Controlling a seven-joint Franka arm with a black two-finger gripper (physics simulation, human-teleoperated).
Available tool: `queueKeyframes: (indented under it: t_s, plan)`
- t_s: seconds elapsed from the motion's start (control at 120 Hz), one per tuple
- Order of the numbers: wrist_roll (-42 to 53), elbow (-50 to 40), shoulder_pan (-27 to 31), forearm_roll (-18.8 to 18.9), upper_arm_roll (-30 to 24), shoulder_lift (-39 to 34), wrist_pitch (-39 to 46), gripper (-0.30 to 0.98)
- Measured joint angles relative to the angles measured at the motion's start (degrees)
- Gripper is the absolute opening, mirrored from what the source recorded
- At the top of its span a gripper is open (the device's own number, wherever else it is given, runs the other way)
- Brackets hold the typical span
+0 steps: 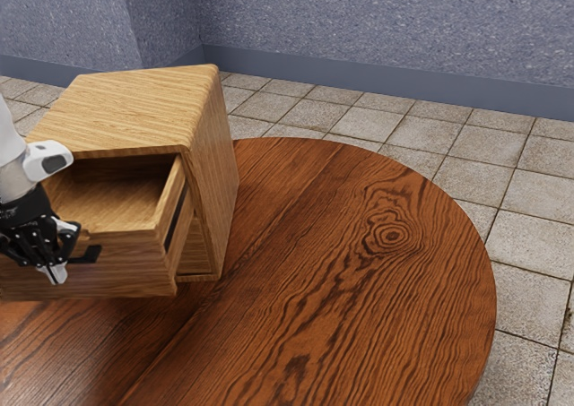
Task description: Push the drawer handle with one arm to close the drawer
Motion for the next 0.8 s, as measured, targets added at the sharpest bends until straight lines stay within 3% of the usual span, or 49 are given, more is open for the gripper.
queueKeyframes:
  t_s: [0.8]
  plan:
    - [-0.66, 10.07, -8.24, 9.03, 11.62, 13.04, 11.37, -0.10]
